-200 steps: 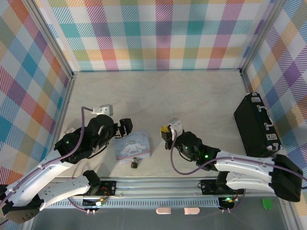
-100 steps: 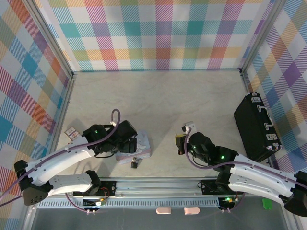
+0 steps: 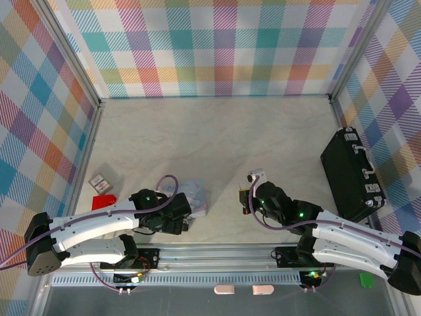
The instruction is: Unlock a padlock with a key
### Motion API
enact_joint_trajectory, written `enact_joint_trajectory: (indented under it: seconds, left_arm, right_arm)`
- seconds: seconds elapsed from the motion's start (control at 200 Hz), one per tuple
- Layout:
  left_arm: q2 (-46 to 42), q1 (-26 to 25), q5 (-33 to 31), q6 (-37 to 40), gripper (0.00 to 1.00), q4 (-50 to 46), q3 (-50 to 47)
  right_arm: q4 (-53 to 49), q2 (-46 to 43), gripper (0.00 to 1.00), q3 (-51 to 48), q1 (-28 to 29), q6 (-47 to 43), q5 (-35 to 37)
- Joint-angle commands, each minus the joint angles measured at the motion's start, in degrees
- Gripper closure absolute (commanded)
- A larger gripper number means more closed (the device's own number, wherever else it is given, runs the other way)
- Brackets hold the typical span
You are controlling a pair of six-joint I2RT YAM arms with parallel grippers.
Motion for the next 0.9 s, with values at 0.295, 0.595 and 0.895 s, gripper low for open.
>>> enact_joint_trajectory:
  seconds: [0.295,0.595,0.895]
  left_arm:
    - [-0.1,-0.3,-3.6,0.5,0.09,12.8,-5.2]
    - [3.4,1.7,-4.6,5.6,0.14,18.9,-4.8]
    - [10.6,7.3,-6.7,13.9,0.19,25.3,0.3]
  right_arm:
    - [0.4,-3.7,1.0,-3.1,-0.3,5.2,0.1]
    - [-0.8,-4.5,1.0,-3.5,-0.3,5.8,0.4]
    - [-0.9,-3.8,1.0,-3.1,-0.3,6.6,0.7]
